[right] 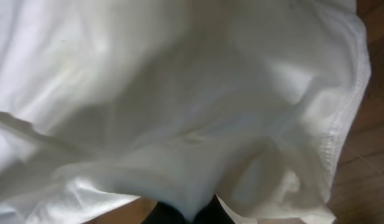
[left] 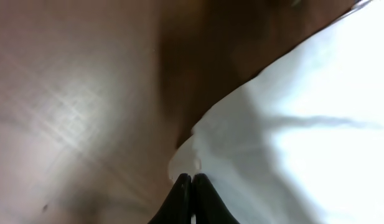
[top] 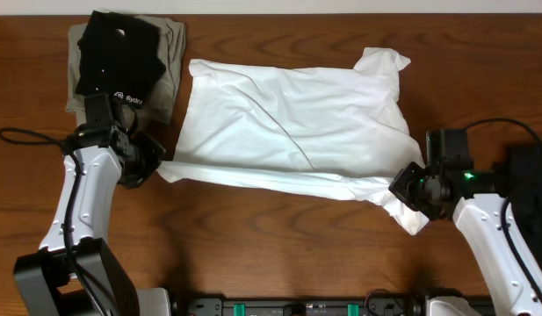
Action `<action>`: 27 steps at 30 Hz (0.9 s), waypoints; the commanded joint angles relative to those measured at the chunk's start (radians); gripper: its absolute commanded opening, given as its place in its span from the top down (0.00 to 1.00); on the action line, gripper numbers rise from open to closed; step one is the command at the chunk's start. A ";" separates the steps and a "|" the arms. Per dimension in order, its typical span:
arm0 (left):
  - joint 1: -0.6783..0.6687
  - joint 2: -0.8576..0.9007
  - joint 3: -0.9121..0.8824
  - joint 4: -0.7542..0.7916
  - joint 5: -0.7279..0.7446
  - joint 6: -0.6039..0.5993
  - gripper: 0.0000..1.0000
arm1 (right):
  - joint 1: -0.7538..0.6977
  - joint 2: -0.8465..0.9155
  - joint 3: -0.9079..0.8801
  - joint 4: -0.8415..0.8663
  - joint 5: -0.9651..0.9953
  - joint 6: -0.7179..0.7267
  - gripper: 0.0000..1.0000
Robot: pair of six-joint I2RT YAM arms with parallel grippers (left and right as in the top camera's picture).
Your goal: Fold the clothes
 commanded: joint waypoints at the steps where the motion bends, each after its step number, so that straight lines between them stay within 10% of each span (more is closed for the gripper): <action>1: -0.019 -0.010 -0.006 0.039 0.005 -0.001 0.94 | -0.013 0.013 0.021 0.000 0.051 0.009 0.98; 27: -0.169 0.075 -0.006 0.203 -0.120 -0.001 0.94 | -0.015 0.013 0.021 -0.010 0.206 0.087 0.99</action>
